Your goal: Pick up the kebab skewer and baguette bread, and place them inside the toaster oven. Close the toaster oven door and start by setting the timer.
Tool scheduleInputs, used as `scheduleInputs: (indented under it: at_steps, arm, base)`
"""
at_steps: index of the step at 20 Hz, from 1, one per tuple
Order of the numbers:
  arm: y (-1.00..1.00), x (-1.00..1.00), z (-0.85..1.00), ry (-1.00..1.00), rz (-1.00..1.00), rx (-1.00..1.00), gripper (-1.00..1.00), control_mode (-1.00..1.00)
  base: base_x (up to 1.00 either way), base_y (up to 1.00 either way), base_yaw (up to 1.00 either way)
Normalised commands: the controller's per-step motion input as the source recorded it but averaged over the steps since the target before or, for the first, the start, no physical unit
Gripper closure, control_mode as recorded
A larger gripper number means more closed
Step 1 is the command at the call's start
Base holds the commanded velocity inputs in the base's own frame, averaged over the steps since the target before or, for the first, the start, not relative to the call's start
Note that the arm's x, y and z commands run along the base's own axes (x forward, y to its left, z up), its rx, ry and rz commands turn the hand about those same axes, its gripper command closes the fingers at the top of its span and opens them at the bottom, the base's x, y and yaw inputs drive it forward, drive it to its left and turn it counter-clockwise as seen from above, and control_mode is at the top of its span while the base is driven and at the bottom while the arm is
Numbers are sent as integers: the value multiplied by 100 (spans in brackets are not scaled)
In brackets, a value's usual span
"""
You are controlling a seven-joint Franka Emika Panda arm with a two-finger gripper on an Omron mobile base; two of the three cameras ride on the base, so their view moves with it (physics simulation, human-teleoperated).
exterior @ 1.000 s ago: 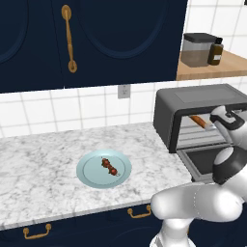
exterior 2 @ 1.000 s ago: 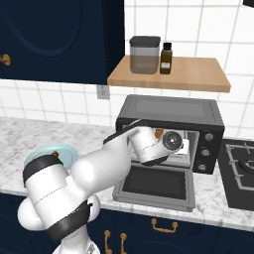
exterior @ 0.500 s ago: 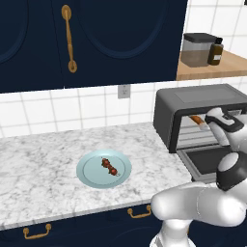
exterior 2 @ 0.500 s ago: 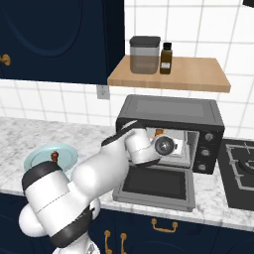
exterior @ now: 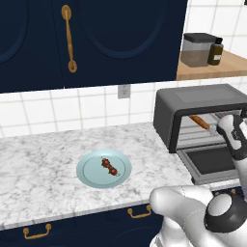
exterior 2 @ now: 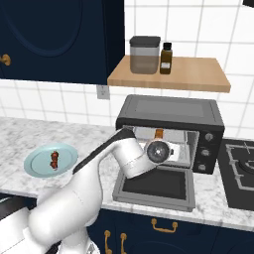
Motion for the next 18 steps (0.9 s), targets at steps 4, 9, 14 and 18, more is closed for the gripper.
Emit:
scheduleInputs:
  at_steps: [4, 9, 14, 18]
  arm:
    - [95, -10, 83, 25, 9, 0, -100, -100]
    - [98, -52, 57, 24, 17, -1, -100, -100]
    - [99, -83, 31, 32, 9, -4, -100, -100]
    - [99, -54, 0, 15, 9, -1, -100, -100]
  base:
    - [0, 0, 0]
    - [0, 0, 0]
    - [0, 0, 0]
    - [0, 0, 0]
